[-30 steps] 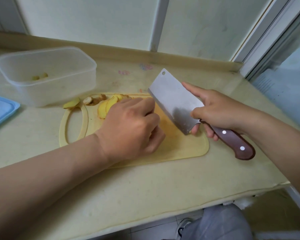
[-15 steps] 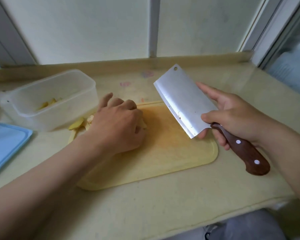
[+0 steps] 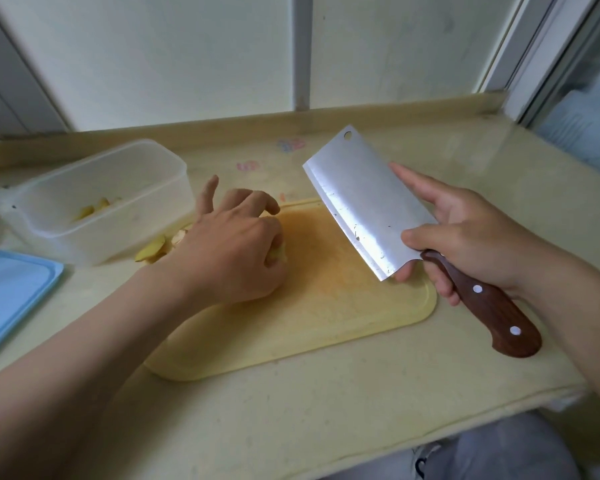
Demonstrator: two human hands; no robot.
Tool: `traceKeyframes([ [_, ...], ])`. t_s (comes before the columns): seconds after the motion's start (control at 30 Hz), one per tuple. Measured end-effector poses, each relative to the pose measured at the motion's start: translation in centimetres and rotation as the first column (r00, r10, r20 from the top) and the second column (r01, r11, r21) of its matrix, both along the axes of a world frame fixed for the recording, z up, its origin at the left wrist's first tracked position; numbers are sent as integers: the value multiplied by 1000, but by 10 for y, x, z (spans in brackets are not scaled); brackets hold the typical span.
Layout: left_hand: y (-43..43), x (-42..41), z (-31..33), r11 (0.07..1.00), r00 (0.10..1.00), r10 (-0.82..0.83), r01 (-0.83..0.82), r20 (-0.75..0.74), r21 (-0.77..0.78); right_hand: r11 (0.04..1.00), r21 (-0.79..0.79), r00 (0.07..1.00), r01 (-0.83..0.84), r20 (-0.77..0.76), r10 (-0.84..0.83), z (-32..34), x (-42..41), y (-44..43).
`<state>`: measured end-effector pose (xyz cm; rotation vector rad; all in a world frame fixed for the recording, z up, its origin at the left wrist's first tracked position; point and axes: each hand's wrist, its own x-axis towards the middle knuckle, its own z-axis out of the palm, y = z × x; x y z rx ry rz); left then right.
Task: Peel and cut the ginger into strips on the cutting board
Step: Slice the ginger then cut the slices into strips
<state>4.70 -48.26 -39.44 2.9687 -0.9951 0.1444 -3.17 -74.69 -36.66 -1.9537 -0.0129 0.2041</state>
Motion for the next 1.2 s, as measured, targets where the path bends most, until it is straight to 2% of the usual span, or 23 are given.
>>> traceKeyframes([
  [0.13, 1, -4, -6, 990, 977, -133, 123, 169, 69, 1000, -11, 1000, -9, 4, 9, 3, -5, 2],
  [0.27, -3, -14, -8, 976, 951, -169, 124, 260, 180, 1000, -9, 1000, -14, -3, 14, 6, -11, 3],
  [0.4, -7, -19, -12, 973, 947, -139, 75, 289, 219, 1000, -11, 1000, -4, 5, 4, 9, -17, 3],
  [0.6, -4, -11, -9, 970, 923, -199, 137, 328, 203, 999, -22, 1000, 24, 0, -24, 12, -24, 2],
  [0.73, -4, -15, -4, 959, 929, -226, 159, 293, 236, 999, -19, 1000, 29, -10, -29, 15, -28, 5],
  [0.87, -12, -36, -3, 965, 945, -246, 217, 218, 149, 999, -25, 999, 45, -22, -46, 17, -29, 7],
  [0.97, -21, -51, -4, 959, 954, -283, 278, 100, 59, 996, -53, 997, 66, -29, -68, 13, -29, 9],
  [1.03, -16, -46, 3, 953, 954, -298, 296, -28, -63, 993, -100, 997, 68, -40, -73, 10, -29, 12],
  [1.13, 6, -23, 17, 916, 887, -388, 341, -251, -212, 983, -175, 996, 63, -55, -74, 9, -31, 20],
  [1.2, 12, -16, 17, 882, 846, -458, 394, -273, -259, 972, -224, 996, 64, -47, -76, 8, -32, 23],
])
